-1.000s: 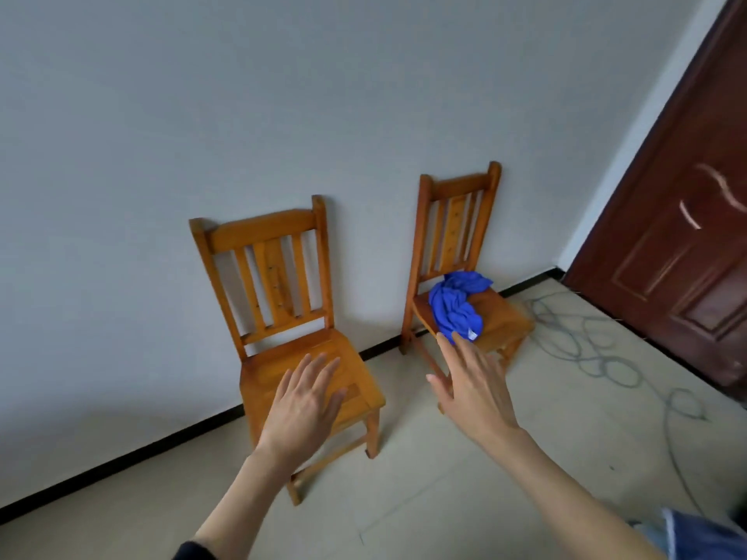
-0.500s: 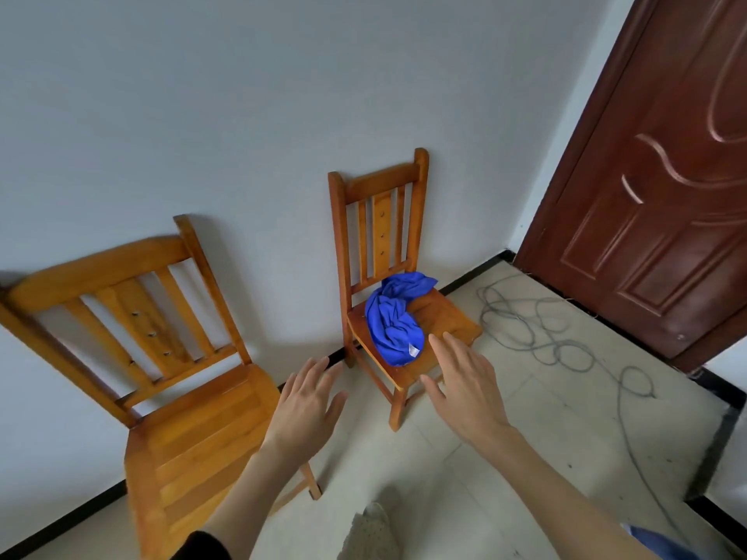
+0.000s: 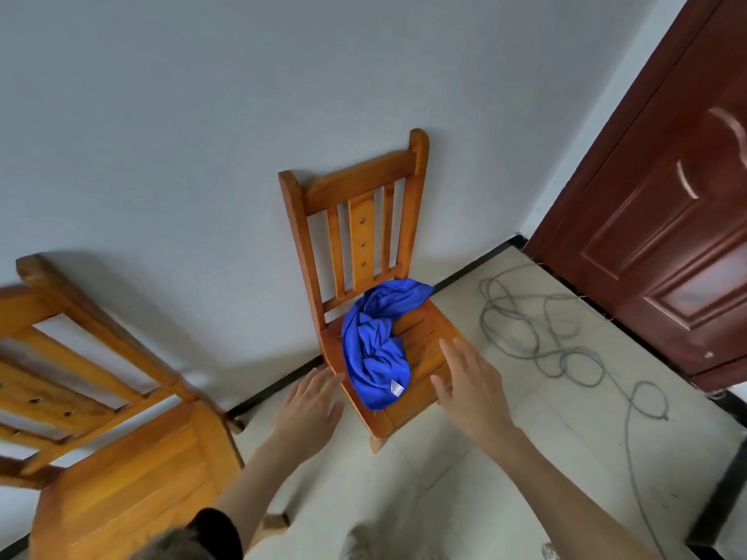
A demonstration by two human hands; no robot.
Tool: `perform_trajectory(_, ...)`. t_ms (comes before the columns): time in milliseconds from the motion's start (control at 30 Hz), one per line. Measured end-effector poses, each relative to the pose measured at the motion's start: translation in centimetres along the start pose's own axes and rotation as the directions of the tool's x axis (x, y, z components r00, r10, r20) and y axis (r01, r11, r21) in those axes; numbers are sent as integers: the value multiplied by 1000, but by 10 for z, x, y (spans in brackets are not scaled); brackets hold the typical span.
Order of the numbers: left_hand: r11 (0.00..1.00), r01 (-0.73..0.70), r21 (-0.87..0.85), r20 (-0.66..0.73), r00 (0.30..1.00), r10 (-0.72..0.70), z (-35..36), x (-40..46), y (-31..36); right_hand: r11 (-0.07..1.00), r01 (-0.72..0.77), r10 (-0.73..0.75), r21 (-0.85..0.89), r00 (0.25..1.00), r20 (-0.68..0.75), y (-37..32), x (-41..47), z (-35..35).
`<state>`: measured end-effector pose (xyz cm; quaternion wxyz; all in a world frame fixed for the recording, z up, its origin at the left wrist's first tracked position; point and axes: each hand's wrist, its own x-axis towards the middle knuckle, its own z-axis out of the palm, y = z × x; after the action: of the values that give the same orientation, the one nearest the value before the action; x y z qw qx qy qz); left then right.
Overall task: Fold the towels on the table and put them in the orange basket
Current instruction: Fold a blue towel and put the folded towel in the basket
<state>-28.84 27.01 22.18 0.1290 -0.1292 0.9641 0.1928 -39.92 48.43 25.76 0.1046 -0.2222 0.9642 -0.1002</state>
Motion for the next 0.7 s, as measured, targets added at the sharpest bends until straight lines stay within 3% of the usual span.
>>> perform_trajectory(133, 996, 80, -40, 34, 996, -79, 15, 52, 5, 999, 42, -40, -15, 994, 104, 24, 59, 13)
perform_trajectory(300, 958, 278, -72, 73, 959, -273, 51, 124, 7, 983, 180, -166, -36, 955, 246, 57, 155, 45)
perform_trajectory(400, 904, 402, -142, 101, 915, -391, 80, 165, 12, 961, 270, -241, -55, 919, 311, 75, 214, 70)
perform_trajectory(567, 773, 562, -294, 265, 825, -499, 122, 221, 11, 950, 311, -280, -7, 864, 419, 85, 282, 119)
perform_trajectory(700, 675, 634, -377, 273, 773, -573, 146, 263, -6, 911, 413, -359, -1, 793, 493, 84, 318, 163)
